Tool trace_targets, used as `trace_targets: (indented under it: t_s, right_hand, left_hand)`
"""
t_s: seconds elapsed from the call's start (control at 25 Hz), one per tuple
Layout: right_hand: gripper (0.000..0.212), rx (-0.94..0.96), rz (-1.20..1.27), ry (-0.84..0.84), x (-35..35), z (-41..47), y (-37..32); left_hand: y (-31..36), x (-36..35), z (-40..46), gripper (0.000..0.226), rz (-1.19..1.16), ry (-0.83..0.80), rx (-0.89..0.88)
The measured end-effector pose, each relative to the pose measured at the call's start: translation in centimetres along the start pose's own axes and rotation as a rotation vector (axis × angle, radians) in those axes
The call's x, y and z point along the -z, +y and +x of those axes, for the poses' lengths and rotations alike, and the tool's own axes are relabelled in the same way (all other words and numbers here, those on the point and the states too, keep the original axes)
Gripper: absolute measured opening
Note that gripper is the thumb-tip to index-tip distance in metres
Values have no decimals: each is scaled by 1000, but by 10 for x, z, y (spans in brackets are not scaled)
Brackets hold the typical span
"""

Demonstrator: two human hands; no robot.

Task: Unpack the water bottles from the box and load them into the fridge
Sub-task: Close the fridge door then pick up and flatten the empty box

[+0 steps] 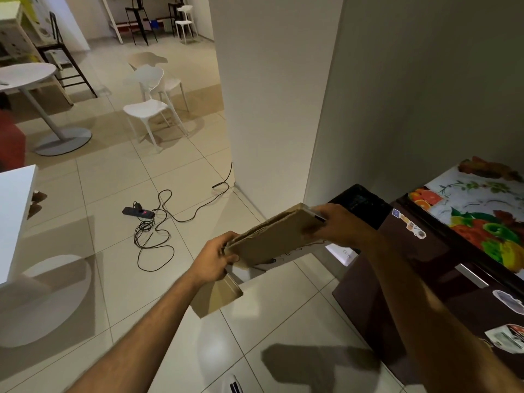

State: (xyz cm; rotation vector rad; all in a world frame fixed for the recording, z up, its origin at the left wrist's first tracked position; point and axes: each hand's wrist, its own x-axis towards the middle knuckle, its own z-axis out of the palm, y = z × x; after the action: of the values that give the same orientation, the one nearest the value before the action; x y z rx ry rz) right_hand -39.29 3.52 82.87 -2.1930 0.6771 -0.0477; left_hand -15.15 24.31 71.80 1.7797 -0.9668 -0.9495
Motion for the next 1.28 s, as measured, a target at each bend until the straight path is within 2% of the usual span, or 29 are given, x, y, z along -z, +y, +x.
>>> trace_targets:
  t_s: [0.08,0.16,0.24,0.28,0.36,0.44,0.52,0.6,0.68,0.76,0.84,0.92,1.0,1.08,1.28]
  right_hand:
    - [12,-7,78,88,-17,4,1]
    - [11,-52,156,194,-35,6,5]
    - [17,-86,187,297,-50,8,7]
    - [16,-94,190,340,-58,8,5]
    - [8,-88,220,411,-84,4,-1]
    - [22,-56,241,467,-123,-1,-8]
    - [31,-51,313,484,-162,-5,-8]
    - [33,-74,376,509,-185,-6,-4]
    - [38,-61,358,521,-191,-4,-2]
    - [48,-31,361,497,-193,-3,-5]
    - [53,12,355,456,-196,-1,-4]
    - [57,22,394,379,-196,-5,-4]
    - [65,5,549,227,-192,-11,-4]
    - [68,-68,723,141,-187,-12,-3]
    - [83,-301,903,204,-177,3,-8]
  left_hand:
    - [-1,1,7,45,134,148,-86]
    - [-1,-7,11,58,233,369,-99]
    - [4,-26,7,70,98,505,14]
    - [6,-37,5,72,-68,493,120]
    - [8,-58,1,82,-426,359,417]
    - [11,-72,-3,104,-662,166,686]
    - [17,-79,-3,112,-898,6,710]
    - [23,-82,1,111,-1171,-99,623]
    - [25,-78,5,115,-1308,-92,566]
    - [25,-70,8,128,-1324,-51,527]
    - [26,-64,11,131,-1301,-58,494]
    - [27,-57,9,118,-1240,-61,487]
    - [21,-51,6,103,-1115,-78,502]
    - [15,-51,2,97,-960,-195,457]
    - [19,-65,6,82,-803,-383,346]
